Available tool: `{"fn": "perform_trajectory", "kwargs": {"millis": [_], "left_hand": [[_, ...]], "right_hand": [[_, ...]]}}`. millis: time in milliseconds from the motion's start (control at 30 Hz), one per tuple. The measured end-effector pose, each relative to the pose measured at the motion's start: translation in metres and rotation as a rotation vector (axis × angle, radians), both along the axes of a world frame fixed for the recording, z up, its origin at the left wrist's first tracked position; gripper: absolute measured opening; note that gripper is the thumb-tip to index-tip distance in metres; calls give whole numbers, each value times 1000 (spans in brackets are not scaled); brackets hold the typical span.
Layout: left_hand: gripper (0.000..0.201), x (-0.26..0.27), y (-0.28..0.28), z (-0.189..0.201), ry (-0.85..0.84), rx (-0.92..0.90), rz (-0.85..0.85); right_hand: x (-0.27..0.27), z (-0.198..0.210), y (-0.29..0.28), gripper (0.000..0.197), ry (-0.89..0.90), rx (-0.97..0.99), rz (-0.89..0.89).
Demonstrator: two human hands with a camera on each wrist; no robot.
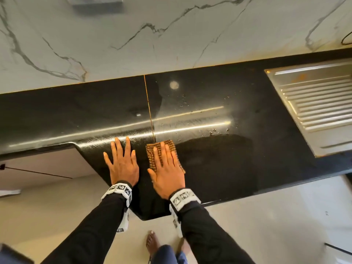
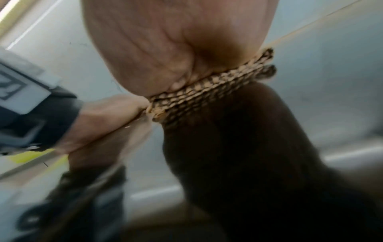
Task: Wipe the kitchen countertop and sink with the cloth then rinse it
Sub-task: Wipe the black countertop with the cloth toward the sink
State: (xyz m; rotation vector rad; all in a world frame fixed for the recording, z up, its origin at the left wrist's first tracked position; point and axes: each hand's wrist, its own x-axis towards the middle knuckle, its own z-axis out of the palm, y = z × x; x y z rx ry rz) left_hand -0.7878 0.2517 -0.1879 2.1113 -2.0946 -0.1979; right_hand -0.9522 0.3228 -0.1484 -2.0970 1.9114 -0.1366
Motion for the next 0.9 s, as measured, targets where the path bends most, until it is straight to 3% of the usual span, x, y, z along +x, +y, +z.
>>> {"fn": "perform_trajectory", "kwargs": {"millis": [67, 167, 233, 267, 333, 467, 533, 600, 700, 767, 833, 900], "left_hand": [[57, -1, -4, 2, 15, -5, 8], [58, -10, -1, 2, 35, 22, -3], [58, -11, 1, 0, 29, 34, -1], [58, -10, 2, 0, 15, 49, -11], [60, -9, 2, 1, 1, 73, -11], [62, -5, -3, 3, 14, 68, -32], [65, -1, -2, 4, 46, 91, -19], [71, -3, -6, 6, 26, 100, -5], [86, -7, -12, 14, 24, 311, -17], [99, 3, -29, 21, -4, 423, -90], [127, 15, -61, 35, -55, 517, -197], [160, 19, -102, 49, -134, 588, -289]], "right_hand": [[-49, -5, -17, 69, 64, -74, 20], [-180, -6, -23, 74, 193, -71, -341], [-240, -4, -15, 82, 157, 3, -525], [-240, -2, -12, 85, 120, 36, -590], [-184, 0, -13, 84, 141, 17, -622], [0, -7, -35, 79, 29, -32, -173], [36, -3, -42, 76, 3, 18, -19], [-2, -6, -52, 72, 53, -19, 10], [-123, -10, -65, 74, 181, -58, -267], [-192, -5, -67, 80, 152, 15, -471], [-195, -2, -68, 85, 80, 70, -609], [-130, 2, -78, 84, 83, 63, -594]]}}
